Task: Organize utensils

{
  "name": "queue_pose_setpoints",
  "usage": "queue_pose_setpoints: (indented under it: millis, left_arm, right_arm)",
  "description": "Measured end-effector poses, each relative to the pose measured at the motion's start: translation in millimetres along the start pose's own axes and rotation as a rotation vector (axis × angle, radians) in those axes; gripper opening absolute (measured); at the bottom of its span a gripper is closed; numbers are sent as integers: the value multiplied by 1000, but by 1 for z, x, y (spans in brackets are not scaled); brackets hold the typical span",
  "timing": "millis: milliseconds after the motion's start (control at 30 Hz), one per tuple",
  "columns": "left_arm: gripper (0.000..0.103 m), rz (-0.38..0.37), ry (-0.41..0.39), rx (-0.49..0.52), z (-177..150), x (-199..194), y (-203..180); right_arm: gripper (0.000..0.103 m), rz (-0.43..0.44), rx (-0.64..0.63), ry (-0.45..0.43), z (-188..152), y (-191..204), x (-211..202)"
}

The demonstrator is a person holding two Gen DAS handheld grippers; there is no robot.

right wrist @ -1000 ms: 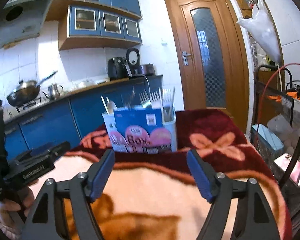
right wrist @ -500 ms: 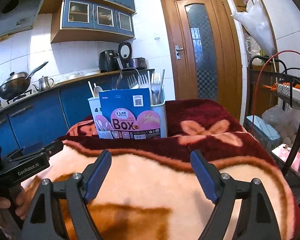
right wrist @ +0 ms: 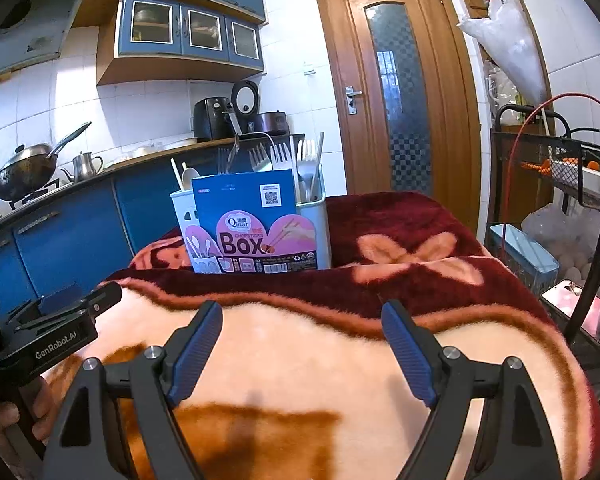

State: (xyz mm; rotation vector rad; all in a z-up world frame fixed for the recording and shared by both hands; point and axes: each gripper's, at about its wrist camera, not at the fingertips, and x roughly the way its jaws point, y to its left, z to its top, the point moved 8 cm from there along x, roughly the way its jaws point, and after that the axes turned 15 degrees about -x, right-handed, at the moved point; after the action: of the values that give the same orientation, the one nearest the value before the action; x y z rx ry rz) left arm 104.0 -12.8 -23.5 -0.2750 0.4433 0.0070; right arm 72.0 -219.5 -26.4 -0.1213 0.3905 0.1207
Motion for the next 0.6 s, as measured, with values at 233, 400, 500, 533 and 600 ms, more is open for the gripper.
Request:
queue_pose_setpoints:
  millis: [233,400,500,533,600]
  left_arm:
    - [74,3,-3,-2,0,-1,0]
    - [74,1,-9,1,0,-2,-1]
    - [74,1,-10,5,0,-2,-1]
    - [74,1,-11,6,0,-3,-1]
    - [74,1,-12,8,0,-3,-1]
  right_arm:
    - [84,0,-1,1,0,0,0]
    - [84,0,-1,2,-1,1,0]
    - [84,0,-1,1,-1,1,0]
    - [84,0,-1,1,-1,1,0]
    - [84,0,-1,1,0,0,0]
